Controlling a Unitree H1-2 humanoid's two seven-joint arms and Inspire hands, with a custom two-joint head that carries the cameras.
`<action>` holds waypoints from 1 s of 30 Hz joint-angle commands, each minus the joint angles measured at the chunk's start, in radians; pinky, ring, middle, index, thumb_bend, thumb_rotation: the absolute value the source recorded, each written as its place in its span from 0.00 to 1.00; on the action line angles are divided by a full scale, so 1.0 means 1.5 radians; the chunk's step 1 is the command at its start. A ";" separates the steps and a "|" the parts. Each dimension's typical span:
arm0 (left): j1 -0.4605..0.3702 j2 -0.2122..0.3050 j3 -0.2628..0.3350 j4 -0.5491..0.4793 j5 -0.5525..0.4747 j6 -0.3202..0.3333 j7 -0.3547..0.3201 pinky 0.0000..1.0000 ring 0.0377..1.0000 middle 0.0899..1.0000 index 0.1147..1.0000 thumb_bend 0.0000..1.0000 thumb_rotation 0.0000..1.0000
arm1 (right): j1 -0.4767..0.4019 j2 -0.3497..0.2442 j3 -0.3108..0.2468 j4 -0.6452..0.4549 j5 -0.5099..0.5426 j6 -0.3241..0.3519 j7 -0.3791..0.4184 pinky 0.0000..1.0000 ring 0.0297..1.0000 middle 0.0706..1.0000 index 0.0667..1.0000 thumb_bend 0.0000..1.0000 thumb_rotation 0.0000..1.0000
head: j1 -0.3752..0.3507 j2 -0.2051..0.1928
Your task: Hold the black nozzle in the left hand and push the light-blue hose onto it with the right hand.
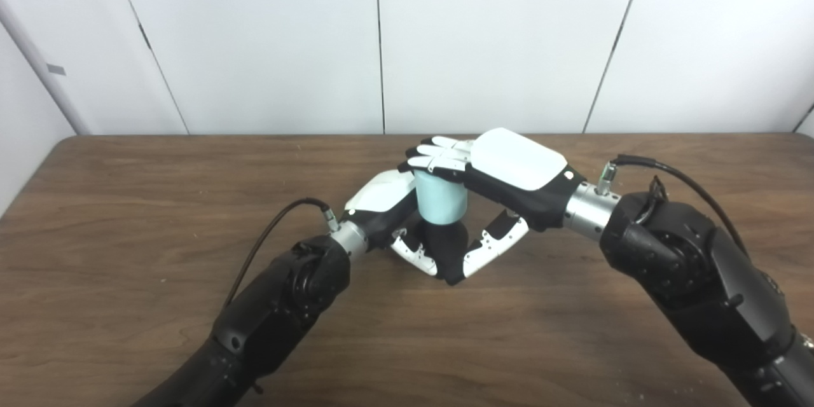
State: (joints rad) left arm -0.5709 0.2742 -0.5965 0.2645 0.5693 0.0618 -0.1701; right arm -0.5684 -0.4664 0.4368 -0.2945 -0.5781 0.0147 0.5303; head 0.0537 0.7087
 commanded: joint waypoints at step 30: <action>0.046 0.018 -0.023 0.033 0.021 0.027 -0.079 1.00 0.63 0.45 0.41 0.52 0.00 | 0.068 -0.026 -0.007 -0.003 0.000 0.027 0.052 0.74 0.85 0.90 0.89 0.61 0.55 | 0.001 0.009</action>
State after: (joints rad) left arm -0.5690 0.2739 -0.5928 0.2579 0.5697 0.0611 -0.1778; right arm -0.5168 -0.4729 0.3948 -0.3213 -0.5790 0.0375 0.5234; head 0.0552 0.7210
